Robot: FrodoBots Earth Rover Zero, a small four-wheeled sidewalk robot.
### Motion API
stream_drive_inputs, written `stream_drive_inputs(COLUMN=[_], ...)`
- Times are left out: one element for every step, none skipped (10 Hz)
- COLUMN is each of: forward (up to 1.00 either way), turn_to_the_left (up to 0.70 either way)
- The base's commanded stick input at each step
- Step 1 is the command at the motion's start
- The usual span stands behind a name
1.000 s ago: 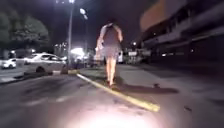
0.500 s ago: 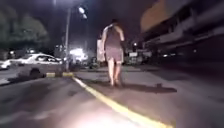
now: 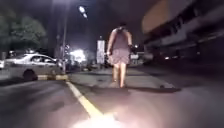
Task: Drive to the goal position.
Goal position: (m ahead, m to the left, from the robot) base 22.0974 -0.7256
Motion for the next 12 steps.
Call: stream_drive_inputs(forward=[1.0, 1.0, 1.0, 1.0, 1.0, 1.0, 1.0, 1.0, 1.0, 1.0, 1.0, 1.0], turn_to_the_left=[-0.4, -0.4, -0.4, 0.0, 0.0, 0.0, 0.0, 0.0, 0.0, 0.0, 0.0, 0.0])
